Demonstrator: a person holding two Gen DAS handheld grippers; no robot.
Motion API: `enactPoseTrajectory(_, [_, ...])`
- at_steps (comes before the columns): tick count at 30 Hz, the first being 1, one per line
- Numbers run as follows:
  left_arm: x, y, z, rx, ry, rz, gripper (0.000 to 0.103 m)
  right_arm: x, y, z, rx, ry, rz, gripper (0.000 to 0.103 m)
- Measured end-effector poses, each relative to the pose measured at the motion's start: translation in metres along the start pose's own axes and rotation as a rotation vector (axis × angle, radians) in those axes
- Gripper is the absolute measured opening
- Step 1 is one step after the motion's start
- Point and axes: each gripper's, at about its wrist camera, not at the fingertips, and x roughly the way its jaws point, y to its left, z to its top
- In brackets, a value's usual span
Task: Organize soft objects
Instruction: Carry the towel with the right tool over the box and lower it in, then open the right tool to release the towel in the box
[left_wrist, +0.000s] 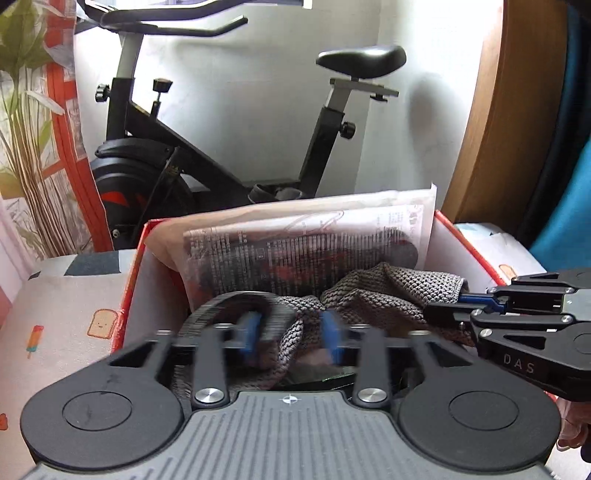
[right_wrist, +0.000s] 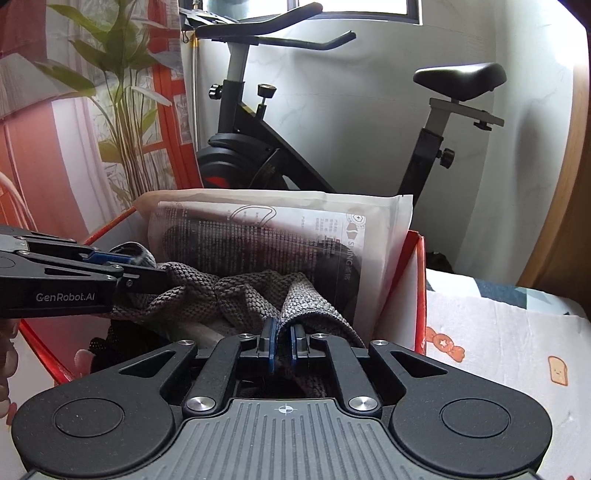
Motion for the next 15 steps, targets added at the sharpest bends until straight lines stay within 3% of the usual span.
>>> enactPoseTrajectory(1, [-0.002,-0.001,-0.001,0.006,-0.004,-0.005,0.068,-0.002,0.0,-0.001,-0.002,0.002,-0.004,0.013])
enactPoseTrajectory(4, [-0.013,-0.003,-0.004,0.0,-0.044,-0.005,0.07,-0.01,0.0,-0.003,0.002,0.006,-0.01,0.021])
enactPoseTrajectory(8, [-0.031,-0.005,-0.004,-0.013,-0.066,-0.041,0.09,-0.026,0.004,-0.009,-0.011,0.004,-0.009,0.031])
enactPoseTrajectory(10, [-0.046,-0.007,-0.005,-0.004,-0.097,-0.055,0.095,-0.036,0.006,-0.012,-0.015,-0.001,-0.011,0.047])
enactPoseTrajectory(15, [-0.088,-0.014,-0.008,0.053,-0.162,-0.045,0.103,-0.069,0.009,-0.014,-0.003,-0.019,-0.031,0.058])
